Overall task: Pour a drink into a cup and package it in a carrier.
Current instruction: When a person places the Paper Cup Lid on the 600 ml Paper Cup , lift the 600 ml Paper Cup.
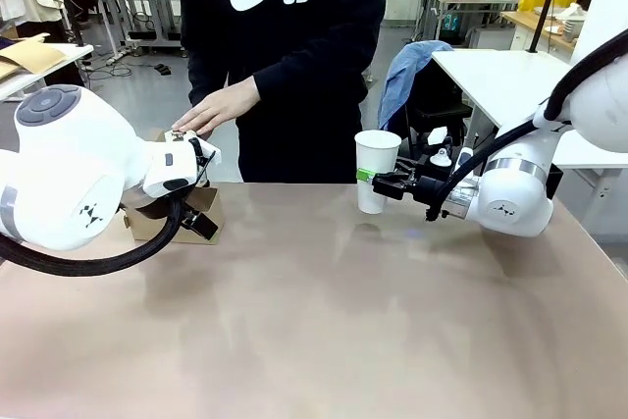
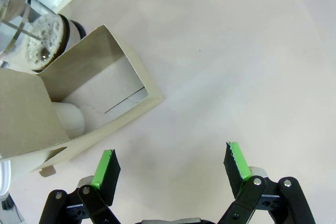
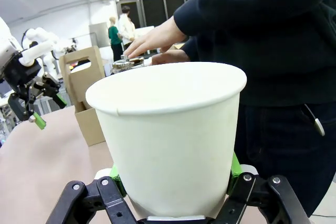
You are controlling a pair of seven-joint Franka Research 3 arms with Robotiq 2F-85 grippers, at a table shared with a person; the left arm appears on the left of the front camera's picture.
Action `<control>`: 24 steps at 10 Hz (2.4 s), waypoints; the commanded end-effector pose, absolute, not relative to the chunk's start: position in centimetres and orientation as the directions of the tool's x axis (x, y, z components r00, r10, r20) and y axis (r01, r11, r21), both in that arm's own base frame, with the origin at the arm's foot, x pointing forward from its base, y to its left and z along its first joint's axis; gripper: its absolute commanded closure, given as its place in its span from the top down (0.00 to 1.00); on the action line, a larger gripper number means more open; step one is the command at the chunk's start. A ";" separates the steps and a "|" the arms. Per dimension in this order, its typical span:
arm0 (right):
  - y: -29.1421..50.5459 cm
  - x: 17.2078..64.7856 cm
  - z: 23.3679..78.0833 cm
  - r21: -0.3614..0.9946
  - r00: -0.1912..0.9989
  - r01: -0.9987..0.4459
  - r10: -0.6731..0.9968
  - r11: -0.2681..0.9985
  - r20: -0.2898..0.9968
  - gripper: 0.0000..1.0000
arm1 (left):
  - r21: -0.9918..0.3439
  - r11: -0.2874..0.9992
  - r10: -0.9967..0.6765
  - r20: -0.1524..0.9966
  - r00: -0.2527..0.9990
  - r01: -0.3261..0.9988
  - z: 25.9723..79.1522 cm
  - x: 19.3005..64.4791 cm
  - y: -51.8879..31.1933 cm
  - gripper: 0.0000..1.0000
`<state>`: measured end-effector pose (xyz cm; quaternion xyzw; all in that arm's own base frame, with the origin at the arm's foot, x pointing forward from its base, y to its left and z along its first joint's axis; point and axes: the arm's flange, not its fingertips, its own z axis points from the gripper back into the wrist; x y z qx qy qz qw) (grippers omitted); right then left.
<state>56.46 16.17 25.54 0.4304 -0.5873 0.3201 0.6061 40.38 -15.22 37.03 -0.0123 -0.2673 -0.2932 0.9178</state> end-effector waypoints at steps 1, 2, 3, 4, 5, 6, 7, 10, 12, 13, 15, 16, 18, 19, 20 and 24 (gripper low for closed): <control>16.3 56.3 26.2 0.142 0.104 -0.890 -0.110 0.433 0.988 0.80 | 0.132 0.828 -0.531 0.499 0.685 0.545 37.0 40.4 -15.2 1.00; 16.3 56.3 26.2 0.142 0.104 -0.890 -0.110 0.433 0.988 0.80 | 0.132 0.828 -0.531 0.499 0.685 0.545 37.0 40.4 -15.2 1.00; 16.3 56.3 26.2 0.142 0.104 -0.890 -0.110 0.433 0.988 0.80 | 0.132 0.828 -0.531 0.499 0.685 0.545 37.0 40.4 -15.2 1.00; 16.3 56.3 26.2 0.142 0.104 -0.890 -0.110 0.433 0.988 0.80 | 0.132 0.828 -0.531 0.499 0.685 0.545 37.0 40.4 -15.2 1.00; 16.3 56.3 26.2 0.142 0.104 -0.890 -0.110 0.433 0.988 0.80 | 0.132 0.828 -0.531 0.499 0.685 0.545 37.0 40.4 -15.2 1.00; 16.3 56.3 26.2 0.142 0.104 -0.890 -0.110 0.433 0.988 0.80 | 0.132 0.828 -0.531 0.499 0.685 0.545 37.0 40.4 -15.2 1.00; 16.3 56.3 26.2 0.142 0.104 -0.890 -0.110 0.433 0.988 0.80 | 0.132 0.828 -0.531 0.499 0.685 0.545 37.0 40.4 -15.2 1.00; 16.3 56.3 26.2 0.142 0.104 -0.890 -0.110 0.433 0.988 0.80 | 0.132 0.828 -0.531 0.499 0.685 0.545 37.0 40.4 -15.2 1.00; 16.3 56.3 26.2 0.142 0.104 -0.890 -0.110 0.433 0.988 0.80 | 0.132 0.828 -0.531 0.499 0.685 0.545 37.0 40.4 -15.2 1.00; 16.3 56.3 26.2 0.142 0.104 -0.890 -0.110 0.433 0.988 0.80 | 0.132 0.828 -0.531 0.499 0.685 0.545 37.0 40.4 -15.2 1.00; 16.3 56.3 26.2 0.142 0.104 -0.890 -0.110 0.433 0.988 0.80 | 0.132 0.828 -0.531 0.499 0.685 0.545 37.0 40.4 -15.2 1.00; 16.3 56.3 26.2 0.142 0.104 -0.890 -0.110 0.433 0.988 0.80 | 0.132 0.828 -0.531 0.499 0.685 0.545 37.0 40.4 -15.2 1.00; 16.3 56.3 26.2 0.142 0.104 -0.890 -0.110 0.433 0.988 0.80 | 0.132 0.828 -0.531 0.499 0.685 0.545 37.0 40.4 -15.2 1.00; 16.3 56.3 26.2 0.142 0.104 -0.890 -0.110 0.433 0.988 0.80 | 0.132 0.828 -0.531 0.499 0.685 0.545 37.0 40.4 -15.2 1.00; 16.3 56.3 26.2 0.142 0.104 -0.890 -0.110 0.433 0.988 0.80 | 0.132 0.828 -0.531 0.499 0.685 0.545 37.0 40.4 -15.2 1.00; 16.3 56.3 26.2 0.142 0.104 -0.890 -0.110 0.433 0.988 0.80 | 0.132 0.828 -0.531 0.499 0.685 0.545 37.0 40.4 -15.2 1.00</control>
